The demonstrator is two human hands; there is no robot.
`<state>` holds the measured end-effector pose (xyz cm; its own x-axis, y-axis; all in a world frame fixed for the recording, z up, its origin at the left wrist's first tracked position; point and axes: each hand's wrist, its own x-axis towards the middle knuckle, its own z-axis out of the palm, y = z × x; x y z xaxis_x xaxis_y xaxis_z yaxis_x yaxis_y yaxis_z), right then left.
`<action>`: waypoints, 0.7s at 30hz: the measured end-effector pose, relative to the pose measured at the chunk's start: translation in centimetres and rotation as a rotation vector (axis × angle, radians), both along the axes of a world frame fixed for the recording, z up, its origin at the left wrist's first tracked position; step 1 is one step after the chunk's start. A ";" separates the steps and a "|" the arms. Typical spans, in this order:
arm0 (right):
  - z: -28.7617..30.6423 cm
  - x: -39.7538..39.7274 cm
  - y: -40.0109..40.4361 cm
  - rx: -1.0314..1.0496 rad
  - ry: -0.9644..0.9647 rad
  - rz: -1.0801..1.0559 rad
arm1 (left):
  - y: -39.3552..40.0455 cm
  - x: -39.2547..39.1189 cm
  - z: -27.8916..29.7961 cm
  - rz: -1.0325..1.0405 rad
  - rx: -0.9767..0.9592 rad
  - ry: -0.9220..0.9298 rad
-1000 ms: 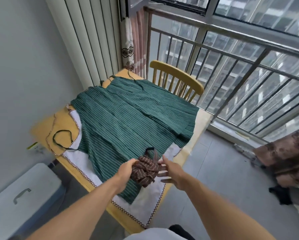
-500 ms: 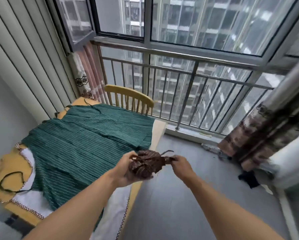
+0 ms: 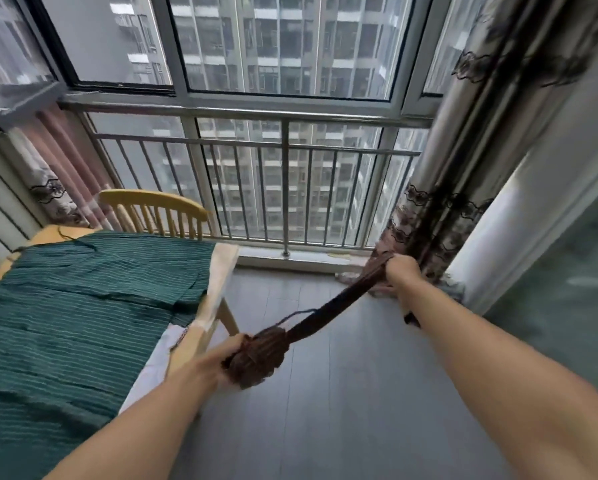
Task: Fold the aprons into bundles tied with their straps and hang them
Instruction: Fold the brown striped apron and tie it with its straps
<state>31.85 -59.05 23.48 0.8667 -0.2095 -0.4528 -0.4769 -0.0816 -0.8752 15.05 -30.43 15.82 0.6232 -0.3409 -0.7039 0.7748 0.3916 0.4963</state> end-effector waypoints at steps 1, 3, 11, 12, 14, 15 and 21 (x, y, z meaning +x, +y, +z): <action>0.9 0.4 -1.5 -0.012 0.004 0.045 | -0.9 0.6 -0.3 -0.009 -0.027 -0.009; 2.9 1.3 -4.0 -0.005 0.045 0.200 | -2.2 2.1 -1.1 -0.062 -0.060 0.018; 13.9 4.7 -11.7 -0.238 -0.035 0.612 | -9.6 8.8 -1.9 -0.244 0.195 -0.178; 14.3 5.5 -12.7 -0.270 -0.114 0.568 | -11.0 10.5 -2.0 -0.249 0.168 -0.211; 14.5 7.1 -14.0 -0.377 -0.287 0.444 | -13.5 13.8 -1.8 -0.289 0.126 -0.266; 14.7 7.8 -14.4 -0.410 -0.371 0.380 | -14.7 15.3 -1.5 -0.319 0.131 -0.301; 17.8 12.1 -18.4 -0.423 -0.556 0.225 | -23.1 24.6 1.7 -0.600 0.224 -0.618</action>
